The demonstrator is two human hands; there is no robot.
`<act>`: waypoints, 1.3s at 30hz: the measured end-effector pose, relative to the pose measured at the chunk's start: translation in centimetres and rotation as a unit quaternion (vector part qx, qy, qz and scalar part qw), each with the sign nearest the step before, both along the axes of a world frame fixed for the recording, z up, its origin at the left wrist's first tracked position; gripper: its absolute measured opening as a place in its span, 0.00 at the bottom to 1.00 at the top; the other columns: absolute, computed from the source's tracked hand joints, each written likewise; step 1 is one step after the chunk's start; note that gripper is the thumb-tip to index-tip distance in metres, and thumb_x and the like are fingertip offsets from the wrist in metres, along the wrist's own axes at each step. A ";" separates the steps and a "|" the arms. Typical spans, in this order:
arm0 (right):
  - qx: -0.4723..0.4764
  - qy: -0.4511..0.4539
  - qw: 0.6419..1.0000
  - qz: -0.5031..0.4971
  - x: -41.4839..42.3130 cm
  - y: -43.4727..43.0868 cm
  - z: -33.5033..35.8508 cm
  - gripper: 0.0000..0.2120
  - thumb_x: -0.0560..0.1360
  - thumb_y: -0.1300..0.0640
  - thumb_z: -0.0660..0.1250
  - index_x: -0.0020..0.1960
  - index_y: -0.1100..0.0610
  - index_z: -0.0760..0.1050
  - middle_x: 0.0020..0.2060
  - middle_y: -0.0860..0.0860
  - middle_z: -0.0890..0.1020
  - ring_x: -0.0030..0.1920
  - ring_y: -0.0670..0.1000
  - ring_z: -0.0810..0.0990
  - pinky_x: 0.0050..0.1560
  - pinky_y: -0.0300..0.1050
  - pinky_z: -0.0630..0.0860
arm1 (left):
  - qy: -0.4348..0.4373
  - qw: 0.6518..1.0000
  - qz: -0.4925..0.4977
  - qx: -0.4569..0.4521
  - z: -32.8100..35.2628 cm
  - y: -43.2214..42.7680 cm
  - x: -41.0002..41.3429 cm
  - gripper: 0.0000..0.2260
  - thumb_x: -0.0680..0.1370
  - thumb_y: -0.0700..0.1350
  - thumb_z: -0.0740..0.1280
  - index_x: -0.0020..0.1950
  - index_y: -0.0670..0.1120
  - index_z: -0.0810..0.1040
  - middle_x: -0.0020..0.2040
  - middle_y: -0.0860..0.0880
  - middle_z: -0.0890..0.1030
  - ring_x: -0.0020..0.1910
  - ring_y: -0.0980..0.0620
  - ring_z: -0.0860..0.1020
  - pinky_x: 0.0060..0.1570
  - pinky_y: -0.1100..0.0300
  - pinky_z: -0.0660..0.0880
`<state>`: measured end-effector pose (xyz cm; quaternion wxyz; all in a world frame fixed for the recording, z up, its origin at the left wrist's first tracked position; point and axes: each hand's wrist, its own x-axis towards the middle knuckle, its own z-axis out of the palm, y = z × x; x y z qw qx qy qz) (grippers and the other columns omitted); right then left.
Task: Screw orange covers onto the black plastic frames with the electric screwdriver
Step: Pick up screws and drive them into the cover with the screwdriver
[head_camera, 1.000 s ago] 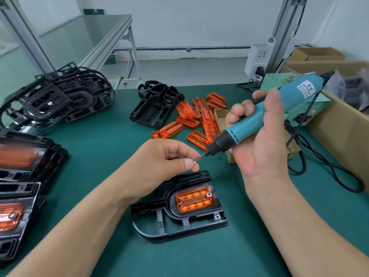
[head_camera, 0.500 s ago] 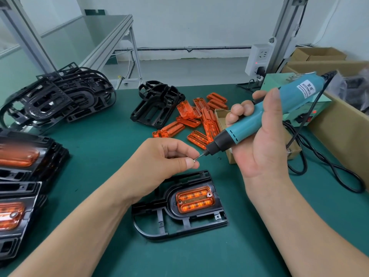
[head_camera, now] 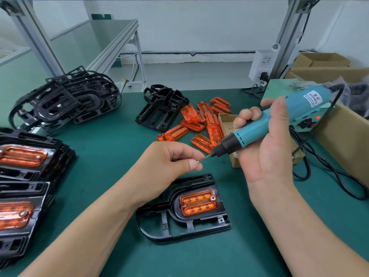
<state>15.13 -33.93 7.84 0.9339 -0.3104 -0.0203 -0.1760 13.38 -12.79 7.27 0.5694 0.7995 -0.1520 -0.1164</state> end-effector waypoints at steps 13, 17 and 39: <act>-0.008 -0.003 1.000 0.000 -0.1 0.3 0.1 0.10 0.84 0.50 0.68 0.55 0.56 0.72 0.39 0.50 0.75 0.41 0.50 0.78 0.49 0.44 0.78 | 0.011 1.000 0.001 -0.024 -0.1 -0.2 0.0 0.07 0.79 0.45 0.76 0.51 0.58 0.86 0.47 0.53 0.89 0.43 0.63 0.84 0.40 0.76 0.73; -0.009 0.000 1.000 0.000 -0.1 0.3 0.2 0.10 0.84 0.50 0.68 0.54 0.56 0.72 0.38 0.50 0.75 0.41 0.50 0.78 0.48 0.44 0.78 | 0.014 1.000 -0.005 -0.024 -0.1 -0.1 0.0 0.07 0.78 0.45 0.76 0.52 0.58 0.86 0.48 0.53 0.89 0.51 0.57 0.86 0.47 0.72 0.76; -0.037 0.014 0.999 0.006 -0.2 1.2 -0.3 0.09 0.84 0.50 0.68 0.54 0.55 0.72 0.38 0.50 0.74 0.40 0.49 0.77 0.47 0.43 0.77 | -0.045 0.997 -0.016 0.061 -0.5 0.0 -0.1 0.08 0.81 0.42 0.72 0.55 0.56 0.81 0.46 0.58 0.88 0.49 0.59 0.85 0.53 0.60 0.76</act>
